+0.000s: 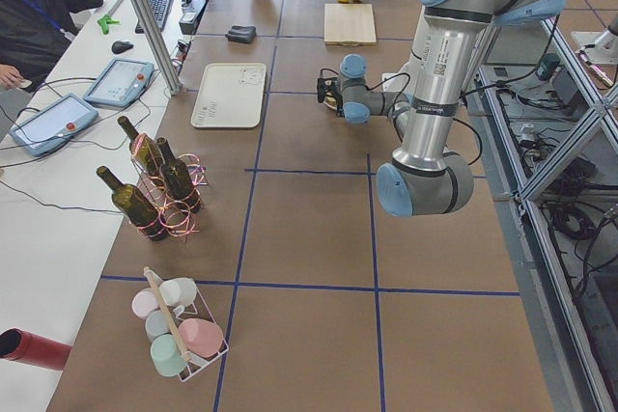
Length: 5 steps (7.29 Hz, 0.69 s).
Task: Make sandwich and place on tray
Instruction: 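Reach the left gripper to the plate rim and grasp it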
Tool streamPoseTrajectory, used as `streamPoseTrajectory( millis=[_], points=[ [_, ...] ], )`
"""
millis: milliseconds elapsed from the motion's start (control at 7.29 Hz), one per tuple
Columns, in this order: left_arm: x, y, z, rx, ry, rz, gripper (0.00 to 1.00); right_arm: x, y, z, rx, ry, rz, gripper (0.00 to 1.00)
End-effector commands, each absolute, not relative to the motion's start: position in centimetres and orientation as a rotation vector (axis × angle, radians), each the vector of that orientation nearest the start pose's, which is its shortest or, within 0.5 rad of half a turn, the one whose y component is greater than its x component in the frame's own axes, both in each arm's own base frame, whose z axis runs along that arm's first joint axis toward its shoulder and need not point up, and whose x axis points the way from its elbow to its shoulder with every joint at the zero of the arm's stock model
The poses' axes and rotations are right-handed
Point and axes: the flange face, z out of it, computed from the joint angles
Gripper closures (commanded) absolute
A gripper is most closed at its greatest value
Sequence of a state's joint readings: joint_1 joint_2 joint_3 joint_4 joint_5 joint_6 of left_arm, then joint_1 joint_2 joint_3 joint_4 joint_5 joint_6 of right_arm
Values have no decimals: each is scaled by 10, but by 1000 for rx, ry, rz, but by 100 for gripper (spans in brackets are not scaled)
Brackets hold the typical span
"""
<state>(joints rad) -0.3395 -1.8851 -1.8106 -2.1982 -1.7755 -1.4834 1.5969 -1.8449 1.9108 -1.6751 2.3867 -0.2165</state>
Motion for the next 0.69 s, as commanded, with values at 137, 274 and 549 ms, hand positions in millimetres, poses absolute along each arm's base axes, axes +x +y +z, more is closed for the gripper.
streamPoseTrajectory(
  millis=[137,274,549],
  points=[
    [536,-282,304,48,1190,-63,53,70,-371,618,63,-815,-164,0],
    [539,-283,305,47,1186,-63,58,70,-371,617,64,-815,-164,0],
    [540,-283,308,45,1182,-63,74,70,-371,618,62,-815,-162,0]
  ],
)
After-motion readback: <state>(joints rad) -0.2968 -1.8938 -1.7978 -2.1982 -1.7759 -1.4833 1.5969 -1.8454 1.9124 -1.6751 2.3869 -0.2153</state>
